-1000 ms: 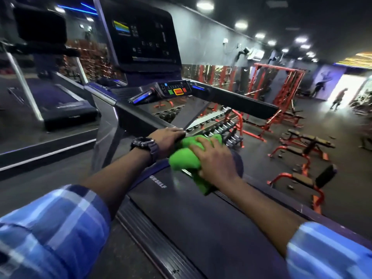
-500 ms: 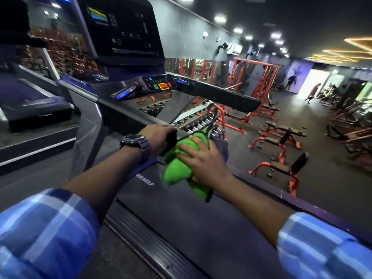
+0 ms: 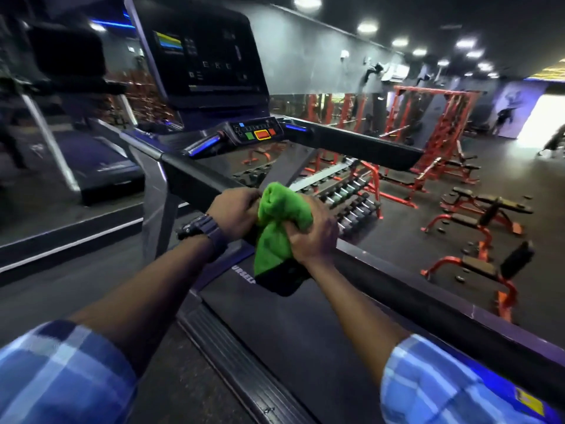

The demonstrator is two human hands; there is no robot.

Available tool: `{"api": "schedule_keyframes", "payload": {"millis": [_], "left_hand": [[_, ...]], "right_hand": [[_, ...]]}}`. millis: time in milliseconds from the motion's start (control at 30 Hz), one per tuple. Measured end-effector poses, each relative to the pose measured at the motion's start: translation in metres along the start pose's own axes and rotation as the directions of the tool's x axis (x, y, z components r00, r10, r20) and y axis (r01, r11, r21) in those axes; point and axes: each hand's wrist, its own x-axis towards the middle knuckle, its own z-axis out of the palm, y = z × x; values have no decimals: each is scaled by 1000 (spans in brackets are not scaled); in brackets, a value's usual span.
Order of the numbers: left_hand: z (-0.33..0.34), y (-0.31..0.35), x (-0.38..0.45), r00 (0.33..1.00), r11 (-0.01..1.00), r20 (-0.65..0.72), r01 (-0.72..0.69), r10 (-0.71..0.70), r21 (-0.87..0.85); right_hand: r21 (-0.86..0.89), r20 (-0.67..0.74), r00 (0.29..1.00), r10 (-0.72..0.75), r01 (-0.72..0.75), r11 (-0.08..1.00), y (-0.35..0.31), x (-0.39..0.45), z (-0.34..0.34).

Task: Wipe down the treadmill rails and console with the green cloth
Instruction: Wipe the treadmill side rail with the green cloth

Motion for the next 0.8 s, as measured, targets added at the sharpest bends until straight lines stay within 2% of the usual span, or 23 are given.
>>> {"api": "schedule_keyframes", "payload": {"millis": [67,100,200,267,367,400,433,467,500,567,633,667,700,733,767,800], "left_hand": [[5,18,-5,996,999,-74,42,-42,0],[10,29,-7,993,998,-100,61,-60,6],[29,58,-16,975,988,-171,152,-145,30],[40,72,-22,961,978,-201,202,-190,42],[47,78,-24,939,957,-206,288,-275,32],[48,79,-23,931,949,-205,314,-303,26],[49,80,-22,926,942,-199,334,-320,36],[48,82,-21,926,937,-189,343,-327,63],[48,83,-22,928,934,-175,347,-328,91],[47,87,-20,937,932,-147,337,-317,137],[49,92,-20,949,935,-125,308,-289,175],[49,93,-21,954,935,-125,294,-273,198],[50,95,-23,955,934,-126,289,-267,212],[51,97,-23,957,935,-128,284,-261,214],[52,99,-24,957,936,-128,282,-259,211],[53,100,-25,957,937,-129,281,-258,208]], "right_hand": [[185,-123,976,180,-156,970,4,-6,5],[298,-135,949,285,-235,925,5,-11,6],[603,-82,821,565,-410,684,4,-26,9],[702,70,685,725,-551,452,3,-38,4],[713,357,387,850,-701,19,8,-31,-2],[699,491,329,807,-701,-140,21,-23,-2],[652,642,321,696,-706,-276,31,-15,-1],[612,732,340,591,-709,-351,38,-10,-3],[606,763,397,510,-714,-351,47,-13,-6],[533,832,407,376,-774,-342,69,-32,2],[336,941,321,105,-871,-359,87,-49,27],[260,958,287,-20,-892,-371,76,-49,18],[216,965,256,-64,-905,-367,66,-45,0],[220,967,252,-33,-895,-388,56,-36,-17],[281,956,291,35,-878,-388,53,-28,-23],[256,967,240,91,-878,-405,52,-29,-29]]}}
